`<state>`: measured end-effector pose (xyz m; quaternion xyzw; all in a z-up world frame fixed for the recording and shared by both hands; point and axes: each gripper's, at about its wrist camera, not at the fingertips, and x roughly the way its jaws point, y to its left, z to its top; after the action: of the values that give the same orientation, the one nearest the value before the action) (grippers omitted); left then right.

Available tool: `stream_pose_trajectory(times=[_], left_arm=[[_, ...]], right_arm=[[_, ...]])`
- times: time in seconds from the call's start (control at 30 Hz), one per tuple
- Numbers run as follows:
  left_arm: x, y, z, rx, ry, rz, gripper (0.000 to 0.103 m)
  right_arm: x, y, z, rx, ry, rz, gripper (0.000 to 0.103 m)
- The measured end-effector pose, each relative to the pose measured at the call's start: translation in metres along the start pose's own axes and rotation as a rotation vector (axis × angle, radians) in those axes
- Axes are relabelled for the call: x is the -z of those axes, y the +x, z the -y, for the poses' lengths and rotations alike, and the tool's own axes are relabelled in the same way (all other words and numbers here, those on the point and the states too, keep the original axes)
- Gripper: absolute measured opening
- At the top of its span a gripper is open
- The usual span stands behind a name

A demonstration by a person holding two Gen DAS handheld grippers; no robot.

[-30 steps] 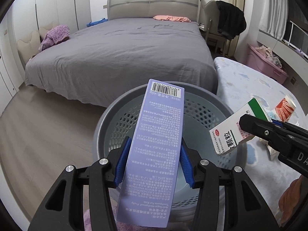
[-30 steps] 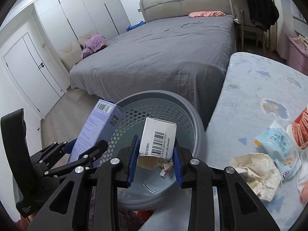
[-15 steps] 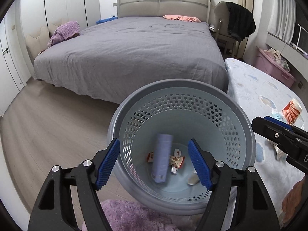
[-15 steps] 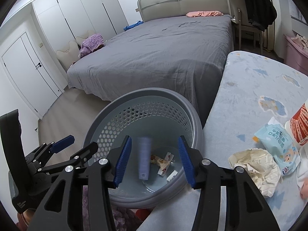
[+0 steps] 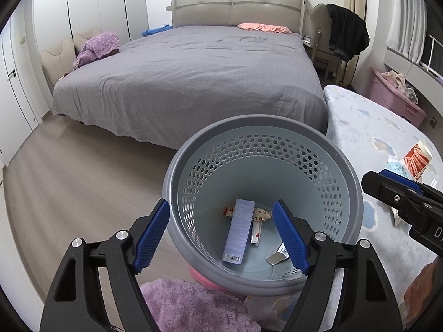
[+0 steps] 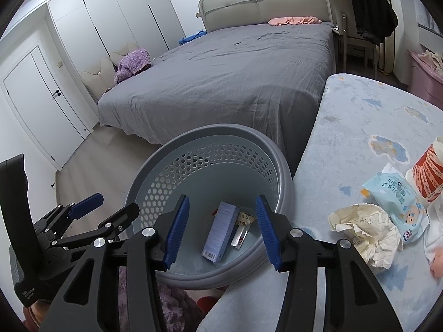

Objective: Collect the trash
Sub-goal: 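Move both empty grippers back toward the trash on the table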

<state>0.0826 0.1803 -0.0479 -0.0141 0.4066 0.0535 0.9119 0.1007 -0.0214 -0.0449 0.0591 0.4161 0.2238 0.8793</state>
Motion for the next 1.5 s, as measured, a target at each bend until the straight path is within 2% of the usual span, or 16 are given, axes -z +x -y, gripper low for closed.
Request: stream_pose_trajectory(times=[0.27, 0.53, 0.83, 1.17, 1.5], left_arm=[[0.001, -0.014, 0.005, -0.005, 0.009, 0.013, 0.081], [0.005, -0.028, 0.013, -0.014, 0.017, 0.029, 0.09], [0.013, -0.046, 0.031, 0.007, 0.033, 0.054, 0.096], [0.026, -0.065, 0.076, 0.074, 0.084, 0.071, 0.096], [0.042, -0.071, 0.137, 0.144, 0.16, 0.056, 0.096]], right_arm=[[0.006, -0.015, 0.001, 0.002, 0.012, 0.013, 0.05], [0.014, -0.036, 0.006, 0.007, 0.03, 0.035, 0.053], [0.035, -0.066, 0.022, 0.04, 0.054, 0.053, 0.057], [0.073, -0.112, 0.066, 0.13, 0.126, 0.08, 0.057], [0.111, -0.152, 0.135, 0.228, 0.214, 0.089, 0.057]])
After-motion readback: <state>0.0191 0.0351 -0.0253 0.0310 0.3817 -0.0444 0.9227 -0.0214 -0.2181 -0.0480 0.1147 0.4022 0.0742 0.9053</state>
